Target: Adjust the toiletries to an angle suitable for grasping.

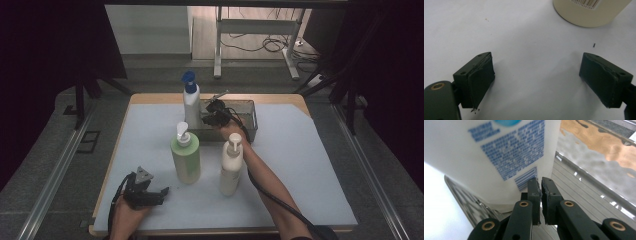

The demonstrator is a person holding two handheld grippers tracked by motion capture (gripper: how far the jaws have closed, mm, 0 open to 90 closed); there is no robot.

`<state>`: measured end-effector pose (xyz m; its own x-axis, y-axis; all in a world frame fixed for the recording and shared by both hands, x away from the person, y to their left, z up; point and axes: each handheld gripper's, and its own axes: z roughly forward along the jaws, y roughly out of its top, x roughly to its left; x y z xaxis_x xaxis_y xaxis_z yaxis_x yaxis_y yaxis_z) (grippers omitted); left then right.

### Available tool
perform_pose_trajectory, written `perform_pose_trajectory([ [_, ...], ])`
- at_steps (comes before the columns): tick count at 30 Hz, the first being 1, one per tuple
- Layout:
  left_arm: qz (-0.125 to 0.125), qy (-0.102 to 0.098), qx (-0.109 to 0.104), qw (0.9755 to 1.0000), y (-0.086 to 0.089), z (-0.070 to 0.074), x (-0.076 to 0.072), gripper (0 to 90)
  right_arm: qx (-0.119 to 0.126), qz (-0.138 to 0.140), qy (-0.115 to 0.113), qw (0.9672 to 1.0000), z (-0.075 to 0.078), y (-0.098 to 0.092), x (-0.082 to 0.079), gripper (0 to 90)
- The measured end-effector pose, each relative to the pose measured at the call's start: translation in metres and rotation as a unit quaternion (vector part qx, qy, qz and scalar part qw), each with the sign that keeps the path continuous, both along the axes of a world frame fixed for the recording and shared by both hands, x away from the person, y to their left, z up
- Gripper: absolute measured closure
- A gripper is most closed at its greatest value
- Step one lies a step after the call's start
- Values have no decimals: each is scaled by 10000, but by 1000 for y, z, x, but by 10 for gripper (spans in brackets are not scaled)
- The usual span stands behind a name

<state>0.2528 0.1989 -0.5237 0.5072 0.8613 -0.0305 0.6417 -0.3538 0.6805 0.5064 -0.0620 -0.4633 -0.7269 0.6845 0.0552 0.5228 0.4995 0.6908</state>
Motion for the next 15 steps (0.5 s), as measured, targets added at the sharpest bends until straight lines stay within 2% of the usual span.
perform_pose_trajectory([
  [11, 1, 1, 0, 10000, 0, 0, 0, 121, -123, 72, 42, 9999, 0, 5, 2, 893],
  [15, 0, 1, 0, 10000, 0, 0, 0, 121, -194, 111, 5, 9997, 0, 3, 1, 846],
])
